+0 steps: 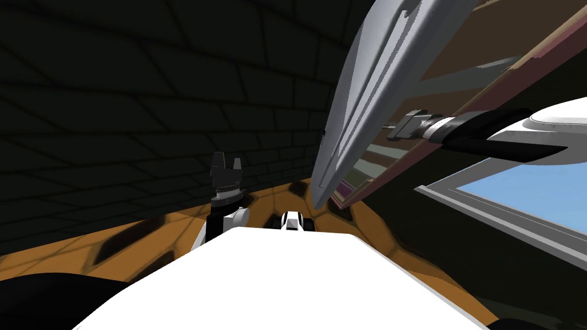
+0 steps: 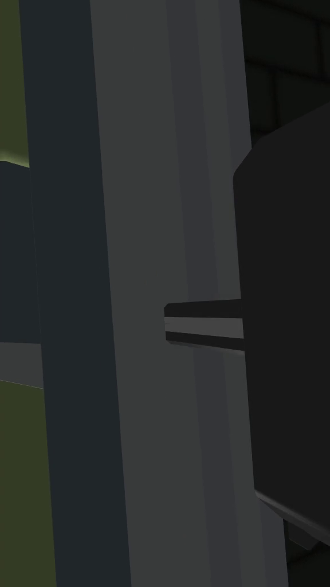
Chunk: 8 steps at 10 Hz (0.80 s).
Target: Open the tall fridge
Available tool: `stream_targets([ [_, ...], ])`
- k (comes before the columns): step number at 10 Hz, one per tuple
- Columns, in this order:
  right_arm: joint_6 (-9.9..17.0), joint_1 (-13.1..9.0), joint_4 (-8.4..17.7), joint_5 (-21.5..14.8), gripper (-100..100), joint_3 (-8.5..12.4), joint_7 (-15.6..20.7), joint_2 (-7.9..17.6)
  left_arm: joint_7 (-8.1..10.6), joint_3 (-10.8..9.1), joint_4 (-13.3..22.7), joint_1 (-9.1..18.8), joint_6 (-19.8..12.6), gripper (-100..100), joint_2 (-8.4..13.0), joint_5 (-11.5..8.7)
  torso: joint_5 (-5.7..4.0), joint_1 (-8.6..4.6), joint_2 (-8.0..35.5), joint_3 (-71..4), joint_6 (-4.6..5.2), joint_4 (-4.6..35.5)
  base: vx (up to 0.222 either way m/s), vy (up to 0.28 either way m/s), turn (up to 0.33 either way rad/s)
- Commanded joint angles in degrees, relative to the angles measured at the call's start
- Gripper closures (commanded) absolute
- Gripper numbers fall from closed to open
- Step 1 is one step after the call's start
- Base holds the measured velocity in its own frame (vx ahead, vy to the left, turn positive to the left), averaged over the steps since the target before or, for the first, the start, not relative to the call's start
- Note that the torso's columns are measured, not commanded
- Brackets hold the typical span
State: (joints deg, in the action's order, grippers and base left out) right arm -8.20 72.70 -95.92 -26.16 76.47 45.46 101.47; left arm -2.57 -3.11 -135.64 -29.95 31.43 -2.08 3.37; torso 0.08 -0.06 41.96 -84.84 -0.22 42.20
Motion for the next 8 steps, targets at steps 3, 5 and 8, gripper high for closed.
stream_targets([
  [3, -1.4, -0.4, 3.3, -0.5, -100, 0.2, -0.2, 0.1, 0.0, -0.01, 0.0, 0.0, 0.0, 0, 0.0, 0.0, -0.09, 0.06, 0.2, 0.2, 0.21, 0.0, 0.092, 0.19, -0.062],
  [5, -2.2, -0.6, 5.3, -0.8, -100, 0.4, -0.3, 0.2, 0.0, -0.01, 0.0, 0.0, 0.0, 0, 0.0, 0.0, 0.0, 0.26, 0.3, 0.2, 0.2, 0.1, 0.107, 0.225, -0.064],
  [8, -3.5, -0.9, 8.4, -1.2, -100, 0.6, -0.5, 0.4, 0.0, -0.01, 0.0, 0.0, 0.0, 0, 0.0, 0.0, -0.06, 0.11, 0.4, 0.3, 0.23, 0.1, 0.088, 0.248, -0.065],
])
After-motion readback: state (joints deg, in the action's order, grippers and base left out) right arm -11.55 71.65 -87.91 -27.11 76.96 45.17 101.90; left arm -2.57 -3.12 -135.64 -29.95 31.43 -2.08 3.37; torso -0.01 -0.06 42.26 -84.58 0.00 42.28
